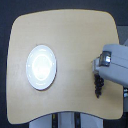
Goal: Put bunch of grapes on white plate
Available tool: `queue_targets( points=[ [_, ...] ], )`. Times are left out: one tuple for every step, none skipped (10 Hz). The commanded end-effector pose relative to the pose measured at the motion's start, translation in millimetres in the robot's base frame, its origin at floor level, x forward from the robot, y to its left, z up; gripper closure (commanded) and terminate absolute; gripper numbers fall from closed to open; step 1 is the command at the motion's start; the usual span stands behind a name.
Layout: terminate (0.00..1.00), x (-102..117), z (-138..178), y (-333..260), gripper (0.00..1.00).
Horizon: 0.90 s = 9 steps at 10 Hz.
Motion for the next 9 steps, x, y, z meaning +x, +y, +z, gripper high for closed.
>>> queue_targets(
  points=[
    [0.00, 7, 82, 35, 1.00],
    [0.00, 10, 96, 41, 1.00],
    [0.00, 12, 109, 49, 1.00],
    [0.00, 12, 121, 62, 1.00],
    [0.00, 11, 130, 76, 1.00],
    [0.00, 11, 133, 89, 1.00],
    [0.00, 13, 133, 104, 1.00],
    [0.00, 14, 130, 125, 1.00],
    [0.00, 17, 125, 155, 1.00]
  ],
)
